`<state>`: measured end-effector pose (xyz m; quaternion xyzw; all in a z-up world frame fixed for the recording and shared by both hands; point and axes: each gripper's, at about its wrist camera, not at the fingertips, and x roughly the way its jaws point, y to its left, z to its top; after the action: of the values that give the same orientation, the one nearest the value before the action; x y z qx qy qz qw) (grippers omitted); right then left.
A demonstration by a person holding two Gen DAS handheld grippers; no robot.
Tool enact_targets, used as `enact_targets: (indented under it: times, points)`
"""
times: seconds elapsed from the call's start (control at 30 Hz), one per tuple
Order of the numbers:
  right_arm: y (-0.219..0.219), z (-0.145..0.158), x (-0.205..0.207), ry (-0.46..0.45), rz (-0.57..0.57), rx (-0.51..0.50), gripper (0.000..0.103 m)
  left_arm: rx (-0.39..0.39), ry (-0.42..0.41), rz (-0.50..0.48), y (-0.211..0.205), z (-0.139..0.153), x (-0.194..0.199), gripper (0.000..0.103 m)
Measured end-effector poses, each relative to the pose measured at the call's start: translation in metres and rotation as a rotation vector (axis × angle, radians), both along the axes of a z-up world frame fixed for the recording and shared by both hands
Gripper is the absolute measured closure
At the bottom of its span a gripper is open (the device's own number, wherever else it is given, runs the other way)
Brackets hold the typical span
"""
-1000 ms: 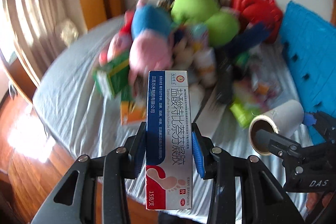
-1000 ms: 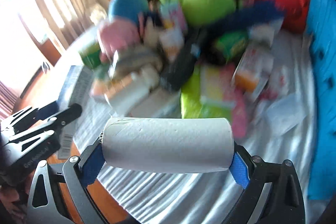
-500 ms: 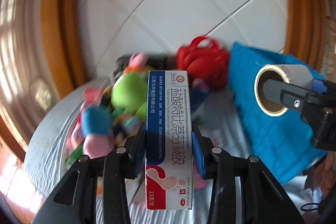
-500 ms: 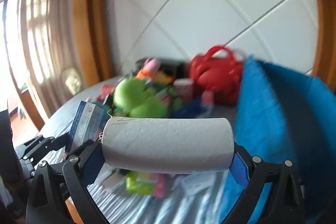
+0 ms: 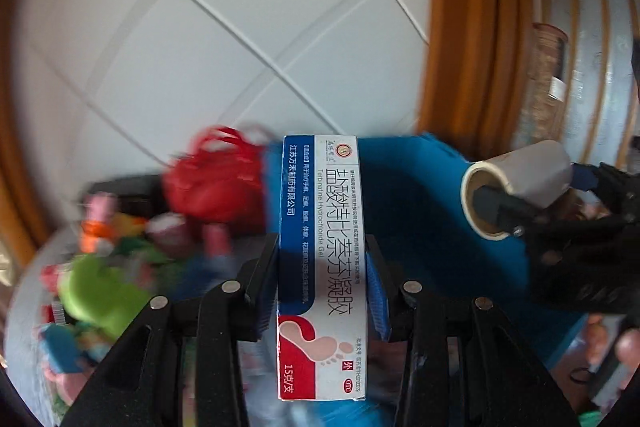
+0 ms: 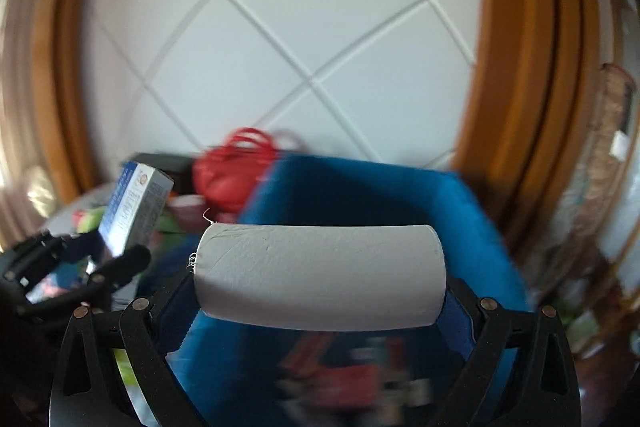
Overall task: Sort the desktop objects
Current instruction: 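Carry the ointment box and paper roll into the blue crate and release both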
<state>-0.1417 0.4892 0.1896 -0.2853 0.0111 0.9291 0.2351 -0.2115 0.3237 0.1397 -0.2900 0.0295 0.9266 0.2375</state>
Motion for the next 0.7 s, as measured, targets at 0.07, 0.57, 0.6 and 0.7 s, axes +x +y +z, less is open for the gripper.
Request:
enact_targets:
  times: [0.07, 0.57, 0.6, 0.7]
  points:
    - [0.04, -0.007, -0.01, -0.066, -0.043, -0.006, 0.003, 0.007, -0.123, -0.041, 0.033, -0.006, -0.033, 0.064]
    - [0.182, -0.23, -0.106, -0.788, -0.017, -0.334, 0.003, -0.468, -0.713, -0.021, 0.166, -0.197, -0.153, 0.065]
    - [0.187, -0.239, -0.112, -0.797, -0.024, -0.351, 0.003, -0.474, -0.729, 0.001, 0.168, -0.203, -0.161, 0.065]
    - [0.199, -0.271, -0.127, -0.843, -0.065, -0.39, 0.003, -0.488, -0.78, 0.049, 0.167, -0.223, -0.178, 0.065]
